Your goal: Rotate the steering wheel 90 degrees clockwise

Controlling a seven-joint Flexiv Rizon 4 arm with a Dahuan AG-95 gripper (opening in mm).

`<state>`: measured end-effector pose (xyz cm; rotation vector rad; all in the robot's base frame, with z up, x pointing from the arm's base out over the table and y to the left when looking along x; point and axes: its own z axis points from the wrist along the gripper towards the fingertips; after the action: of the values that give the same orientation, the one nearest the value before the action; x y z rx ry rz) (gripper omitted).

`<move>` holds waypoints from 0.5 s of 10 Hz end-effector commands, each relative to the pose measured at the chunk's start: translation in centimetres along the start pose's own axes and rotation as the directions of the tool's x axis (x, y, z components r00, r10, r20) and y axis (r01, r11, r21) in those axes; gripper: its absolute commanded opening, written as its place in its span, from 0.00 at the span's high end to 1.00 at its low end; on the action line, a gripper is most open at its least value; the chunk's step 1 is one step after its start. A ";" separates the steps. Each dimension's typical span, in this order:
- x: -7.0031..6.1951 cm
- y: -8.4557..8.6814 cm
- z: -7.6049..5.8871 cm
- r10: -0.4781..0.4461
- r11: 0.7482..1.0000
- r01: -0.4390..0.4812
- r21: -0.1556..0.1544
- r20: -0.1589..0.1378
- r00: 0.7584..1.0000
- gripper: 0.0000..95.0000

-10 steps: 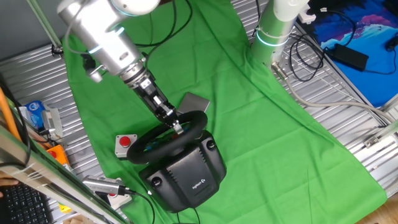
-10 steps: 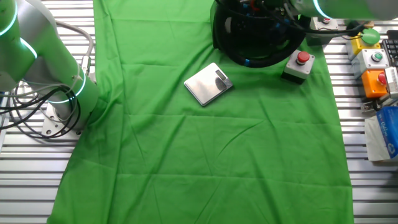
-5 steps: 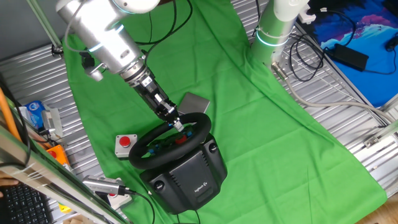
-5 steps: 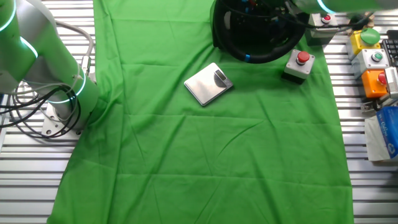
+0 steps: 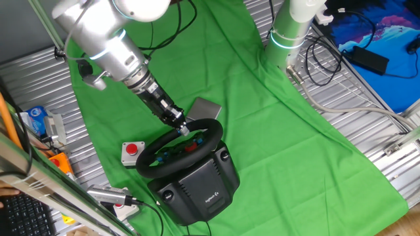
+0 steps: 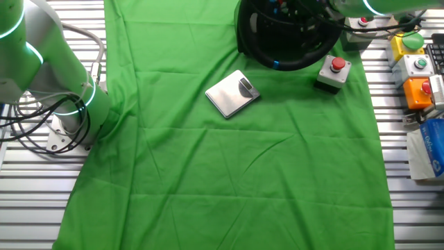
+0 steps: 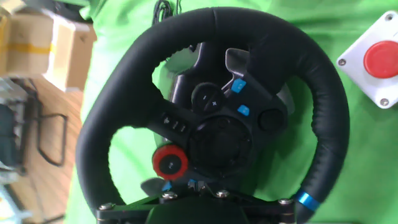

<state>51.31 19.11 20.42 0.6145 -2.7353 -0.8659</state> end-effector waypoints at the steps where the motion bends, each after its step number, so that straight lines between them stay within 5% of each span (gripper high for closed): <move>1: 0.4 -1.0 -0.1 -0.052 0.996 0.054 0.065 -0.032 0.998 1.00; 5: 0.5 -2.7 -0.1 -0.109 0.984 0.118 0.136 -0.076 0.991 1.00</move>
<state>51.75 17.08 19.11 0.8023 -2.7398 -0.6832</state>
